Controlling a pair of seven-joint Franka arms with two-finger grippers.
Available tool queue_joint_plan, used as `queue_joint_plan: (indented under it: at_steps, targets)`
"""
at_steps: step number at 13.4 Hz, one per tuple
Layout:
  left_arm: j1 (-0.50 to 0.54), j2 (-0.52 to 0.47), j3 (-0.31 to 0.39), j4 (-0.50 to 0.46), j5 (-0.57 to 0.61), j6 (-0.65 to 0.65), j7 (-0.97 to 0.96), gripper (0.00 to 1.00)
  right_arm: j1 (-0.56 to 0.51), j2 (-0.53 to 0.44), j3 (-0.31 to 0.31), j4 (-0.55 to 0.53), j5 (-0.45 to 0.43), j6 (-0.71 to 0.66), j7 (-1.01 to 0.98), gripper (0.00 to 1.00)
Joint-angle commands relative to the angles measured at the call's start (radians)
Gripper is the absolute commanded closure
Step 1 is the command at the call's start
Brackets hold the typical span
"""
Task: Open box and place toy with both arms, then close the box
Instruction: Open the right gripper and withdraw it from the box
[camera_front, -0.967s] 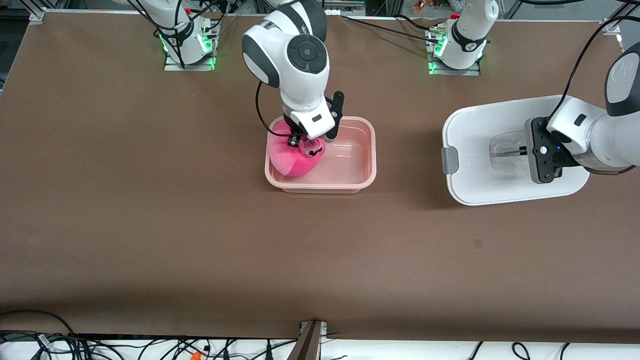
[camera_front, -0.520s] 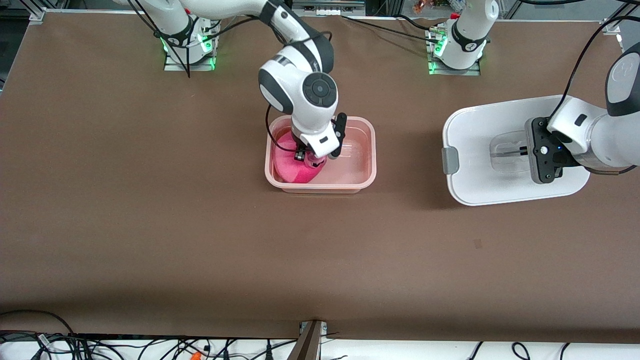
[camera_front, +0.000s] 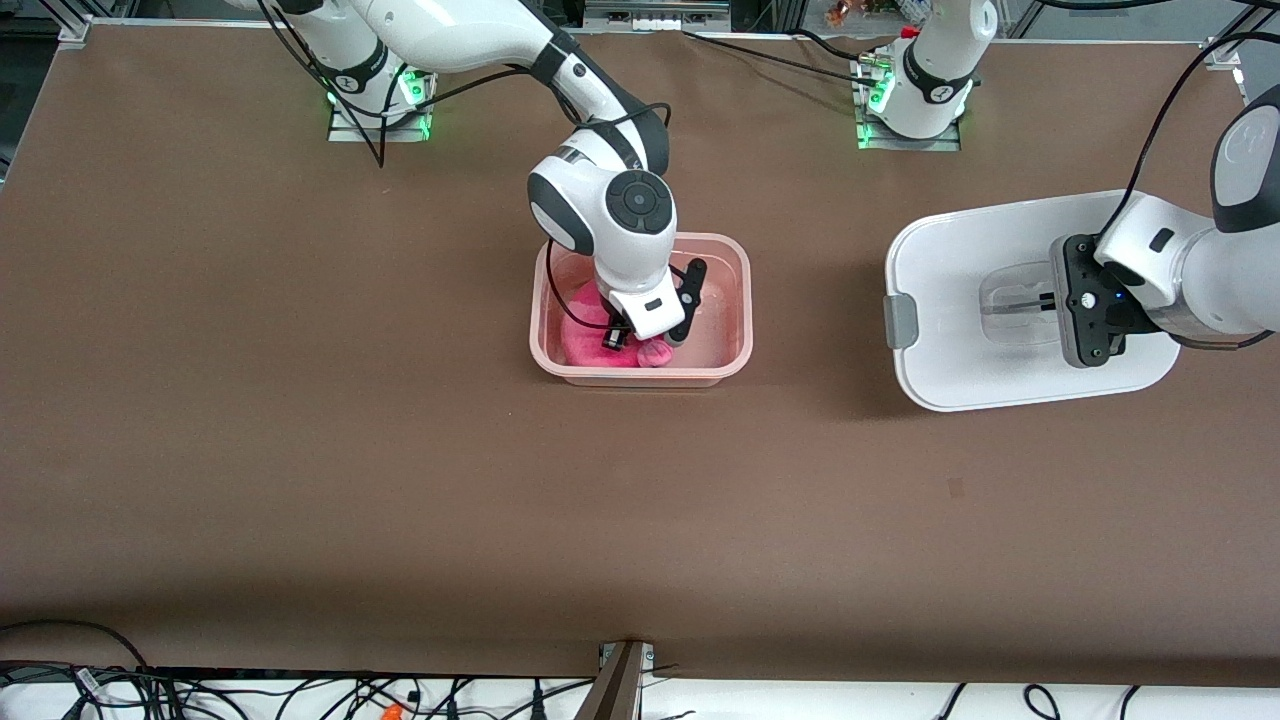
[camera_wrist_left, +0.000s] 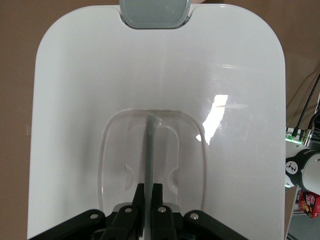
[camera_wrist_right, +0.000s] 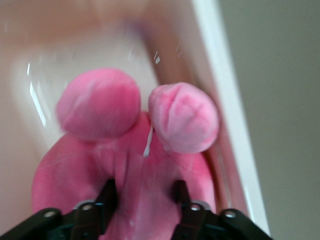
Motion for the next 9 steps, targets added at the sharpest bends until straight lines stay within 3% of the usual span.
queue_joint_plan:
  at_steps: [1, 5, 9]
  targets:
    - [-0.001, 0.005, 0.003, 0.025, -0.016, -0.011, -0.003, 1.0, 0.026, 0.034, -0.003, 0.028, -0.001, 0.07, 0.094, 0.0]
    - [-0.002, 0.005, 0.003, 0.025, -0.013, -0.013, -0.003, 1.0, 0.02, -0.05, -0.007, 0.031, 0.012, -0.021, 0.11, 0.0]
    - [-0.005, 0.005, 0.0, 0.025, -0.014, -0.013, -0.001, 1.0, -0.011, -0.203, -0.105, 0.034, 0.076, -0.219, 0.149, 0.0]
